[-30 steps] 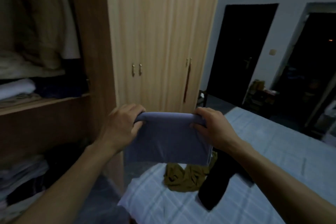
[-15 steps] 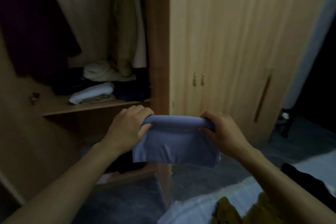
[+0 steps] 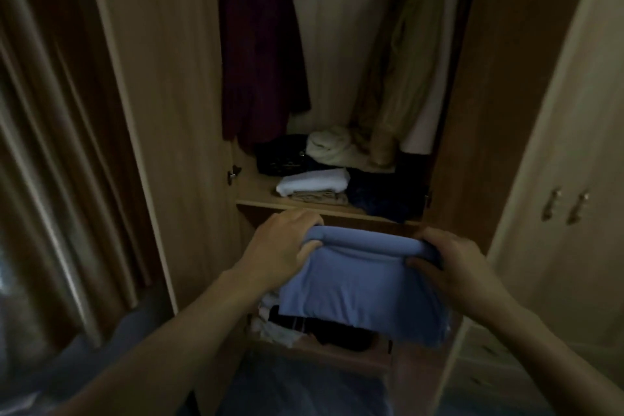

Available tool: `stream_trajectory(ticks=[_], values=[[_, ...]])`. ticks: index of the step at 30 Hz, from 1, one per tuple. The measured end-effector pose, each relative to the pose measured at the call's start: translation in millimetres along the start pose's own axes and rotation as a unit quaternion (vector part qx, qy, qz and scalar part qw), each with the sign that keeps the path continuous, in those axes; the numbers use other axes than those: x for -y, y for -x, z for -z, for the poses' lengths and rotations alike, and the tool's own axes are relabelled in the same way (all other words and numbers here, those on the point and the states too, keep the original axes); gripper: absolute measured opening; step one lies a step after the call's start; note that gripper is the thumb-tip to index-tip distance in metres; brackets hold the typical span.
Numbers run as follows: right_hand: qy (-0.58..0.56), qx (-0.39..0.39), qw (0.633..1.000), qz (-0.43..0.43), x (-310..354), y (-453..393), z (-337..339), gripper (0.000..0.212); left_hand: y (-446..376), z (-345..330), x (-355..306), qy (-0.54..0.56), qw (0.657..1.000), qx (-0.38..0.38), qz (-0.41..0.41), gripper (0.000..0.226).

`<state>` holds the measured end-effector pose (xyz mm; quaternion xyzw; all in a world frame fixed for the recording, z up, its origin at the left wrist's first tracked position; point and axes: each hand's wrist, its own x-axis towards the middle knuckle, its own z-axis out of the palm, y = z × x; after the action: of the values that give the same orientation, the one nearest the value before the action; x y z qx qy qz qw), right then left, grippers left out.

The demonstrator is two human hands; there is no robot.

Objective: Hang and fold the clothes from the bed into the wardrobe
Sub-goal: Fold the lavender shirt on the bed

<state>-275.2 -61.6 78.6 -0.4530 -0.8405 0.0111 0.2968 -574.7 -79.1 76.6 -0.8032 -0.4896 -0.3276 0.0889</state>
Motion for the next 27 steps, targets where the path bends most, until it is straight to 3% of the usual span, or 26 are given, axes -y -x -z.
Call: stream_trajectory(ticks=[3, 12, 22, 27], values=[[-0.004, 0.013, 1.0, 0.013, 6, -52, -27, 0.013, -10, 0, 52, 0.0, 1.0, -0.02, 0.011, 0.012], [-0.001, 0.011, 1.0, 0.019, 3, -188, -98, 0.016, -61, -21, 186, 0.029, 0.998, -0.054, 0.023, 0.015], [-0.076, -0.012, 0.997, 0.023, -81, -312, -168, 0.018, -143, -93, 278, 0.011, 0.997, -0.04, 0.065, 0.008], [-0.103, -0.013, 0.994, 0.036, -122, -378, -192, 0.02, -200, -111, 313, -0.019, 0.995, -0.025, 0.097, 0.014]])
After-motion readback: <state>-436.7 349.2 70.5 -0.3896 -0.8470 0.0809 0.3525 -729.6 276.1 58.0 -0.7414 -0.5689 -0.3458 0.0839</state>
